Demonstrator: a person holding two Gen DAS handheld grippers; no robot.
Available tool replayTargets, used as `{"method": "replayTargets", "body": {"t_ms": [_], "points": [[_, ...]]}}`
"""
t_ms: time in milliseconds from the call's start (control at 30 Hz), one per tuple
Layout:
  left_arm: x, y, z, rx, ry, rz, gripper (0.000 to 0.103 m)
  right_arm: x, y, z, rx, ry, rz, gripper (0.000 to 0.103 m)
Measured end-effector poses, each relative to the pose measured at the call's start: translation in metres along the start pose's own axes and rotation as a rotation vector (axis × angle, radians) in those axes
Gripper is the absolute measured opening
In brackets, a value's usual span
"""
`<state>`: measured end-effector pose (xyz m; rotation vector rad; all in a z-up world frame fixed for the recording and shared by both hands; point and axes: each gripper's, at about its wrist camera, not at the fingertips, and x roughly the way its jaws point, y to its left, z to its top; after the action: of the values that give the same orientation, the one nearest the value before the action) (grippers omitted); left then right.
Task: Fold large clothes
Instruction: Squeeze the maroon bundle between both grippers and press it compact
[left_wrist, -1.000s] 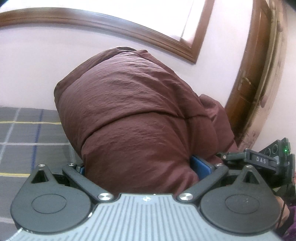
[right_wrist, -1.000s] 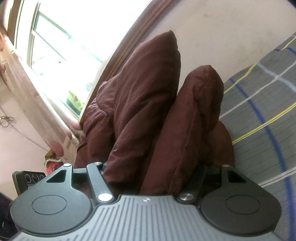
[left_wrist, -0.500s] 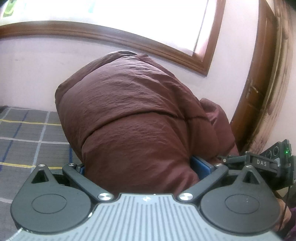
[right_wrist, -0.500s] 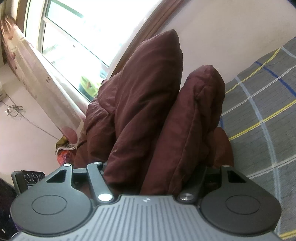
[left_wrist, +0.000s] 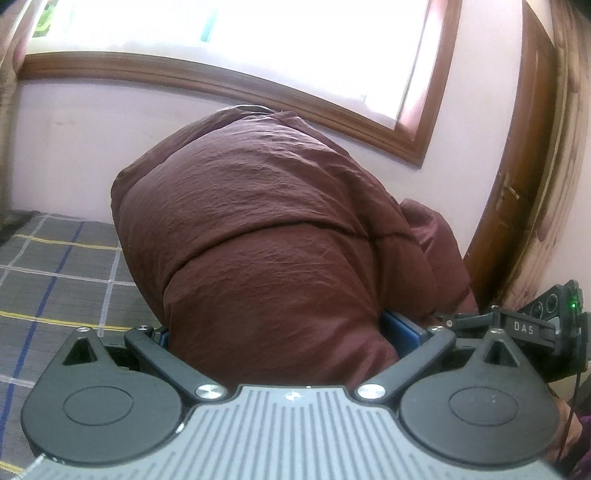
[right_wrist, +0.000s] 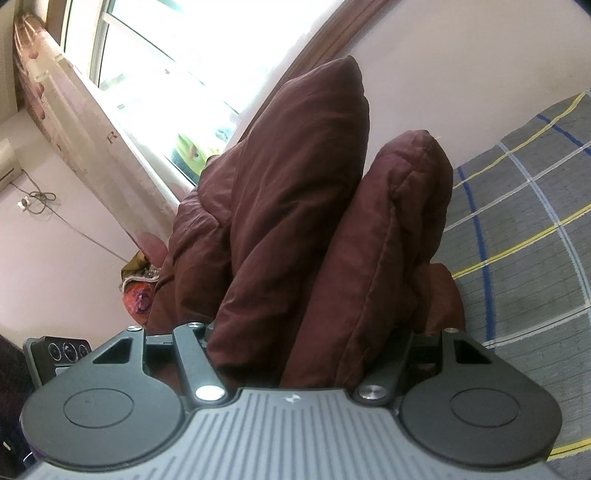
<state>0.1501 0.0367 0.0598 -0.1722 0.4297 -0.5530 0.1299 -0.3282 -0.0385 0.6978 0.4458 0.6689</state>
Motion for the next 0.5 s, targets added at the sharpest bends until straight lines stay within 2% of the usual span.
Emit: {"method": "replayTargets", "body": {"t_ms": [500], "points": [[-0.018, 0.006, -0.003, -0.006, -0.037, 0.020, 0.100, -0.007, -0.020, 0.011, -0.026, 0.013, 0.037, 0.064]]}}
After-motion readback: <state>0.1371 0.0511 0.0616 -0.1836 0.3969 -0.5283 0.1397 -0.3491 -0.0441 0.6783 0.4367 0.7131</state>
